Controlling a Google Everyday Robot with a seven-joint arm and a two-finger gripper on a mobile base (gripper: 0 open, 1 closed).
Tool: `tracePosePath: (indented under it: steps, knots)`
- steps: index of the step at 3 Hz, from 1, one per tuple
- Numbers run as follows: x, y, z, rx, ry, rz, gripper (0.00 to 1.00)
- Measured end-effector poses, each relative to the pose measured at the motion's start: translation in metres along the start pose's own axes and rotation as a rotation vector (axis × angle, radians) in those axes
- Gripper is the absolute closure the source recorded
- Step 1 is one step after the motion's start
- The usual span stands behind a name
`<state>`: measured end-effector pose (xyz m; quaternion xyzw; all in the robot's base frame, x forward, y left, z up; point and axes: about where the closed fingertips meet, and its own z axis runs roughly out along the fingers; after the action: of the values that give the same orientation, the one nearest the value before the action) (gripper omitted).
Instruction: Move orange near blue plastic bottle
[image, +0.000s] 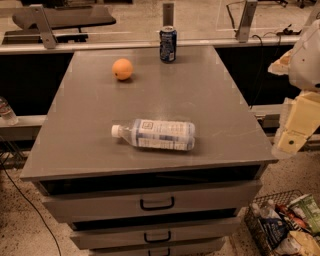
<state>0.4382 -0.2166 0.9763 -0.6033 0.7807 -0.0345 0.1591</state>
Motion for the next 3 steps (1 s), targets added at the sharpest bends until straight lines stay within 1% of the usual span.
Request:
tracePosePath:
  steps: [1,2,3]
  knots:
    - [0.000,0.000,0.000,0.000,0.000,0.000,0.00]
    - [-0.007,-0.004,0.003,0.005,-0.036,-0.005,0.00]
    - [-0.032,-0.023,0.026,0.008,-0.119,-0.013,0.00]
